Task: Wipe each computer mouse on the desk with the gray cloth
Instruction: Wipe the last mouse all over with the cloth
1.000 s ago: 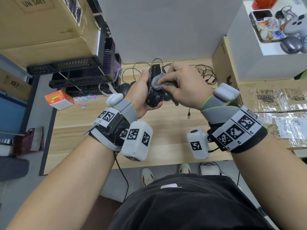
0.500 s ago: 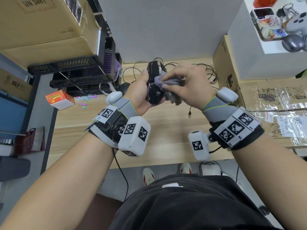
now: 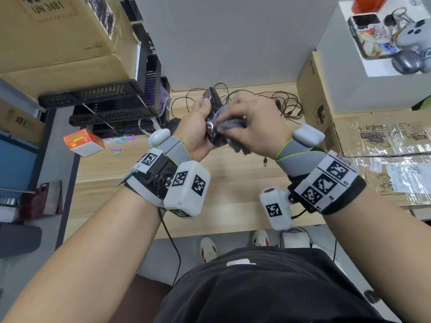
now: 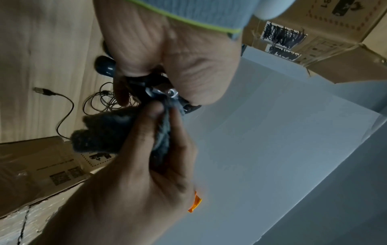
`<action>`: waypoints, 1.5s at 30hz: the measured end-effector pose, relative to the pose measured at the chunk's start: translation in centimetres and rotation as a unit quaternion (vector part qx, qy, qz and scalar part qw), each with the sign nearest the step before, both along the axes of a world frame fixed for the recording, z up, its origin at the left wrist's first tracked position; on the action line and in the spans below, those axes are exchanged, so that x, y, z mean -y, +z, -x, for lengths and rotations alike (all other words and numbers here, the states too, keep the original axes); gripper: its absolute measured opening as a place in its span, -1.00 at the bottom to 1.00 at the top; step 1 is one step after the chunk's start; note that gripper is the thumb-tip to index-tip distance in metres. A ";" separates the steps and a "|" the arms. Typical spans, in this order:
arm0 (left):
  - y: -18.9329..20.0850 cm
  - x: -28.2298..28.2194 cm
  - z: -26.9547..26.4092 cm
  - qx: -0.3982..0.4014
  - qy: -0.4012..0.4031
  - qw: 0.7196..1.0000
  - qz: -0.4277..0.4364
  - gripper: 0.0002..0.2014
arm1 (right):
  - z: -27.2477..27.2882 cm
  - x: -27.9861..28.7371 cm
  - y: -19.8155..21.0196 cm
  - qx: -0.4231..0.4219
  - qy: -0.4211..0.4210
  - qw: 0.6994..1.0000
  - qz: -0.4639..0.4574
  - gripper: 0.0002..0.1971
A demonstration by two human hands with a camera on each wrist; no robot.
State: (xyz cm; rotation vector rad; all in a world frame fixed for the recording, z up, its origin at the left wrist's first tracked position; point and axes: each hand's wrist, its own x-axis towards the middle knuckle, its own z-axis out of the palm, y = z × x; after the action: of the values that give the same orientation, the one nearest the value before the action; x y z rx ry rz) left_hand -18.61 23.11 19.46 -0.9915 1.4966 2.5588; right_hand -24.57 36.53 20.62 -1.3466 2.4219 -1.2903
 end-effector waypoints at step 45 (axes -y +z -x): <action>0.1 0.1 -0.7 0.056 0.032 0.997 -0.034 -0.57 | 3.3 -3.4 1.0 0.181 -0.024 0.982 0.052 -0.80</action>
State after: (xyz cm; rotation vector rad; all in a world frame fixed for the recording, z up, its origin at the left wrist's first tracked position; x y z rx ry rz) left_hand -17.93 23.03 19.57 -1.1722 1.3636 2.5291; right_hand -27.87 39.96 21.64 -0.9726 2.1771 -1.5372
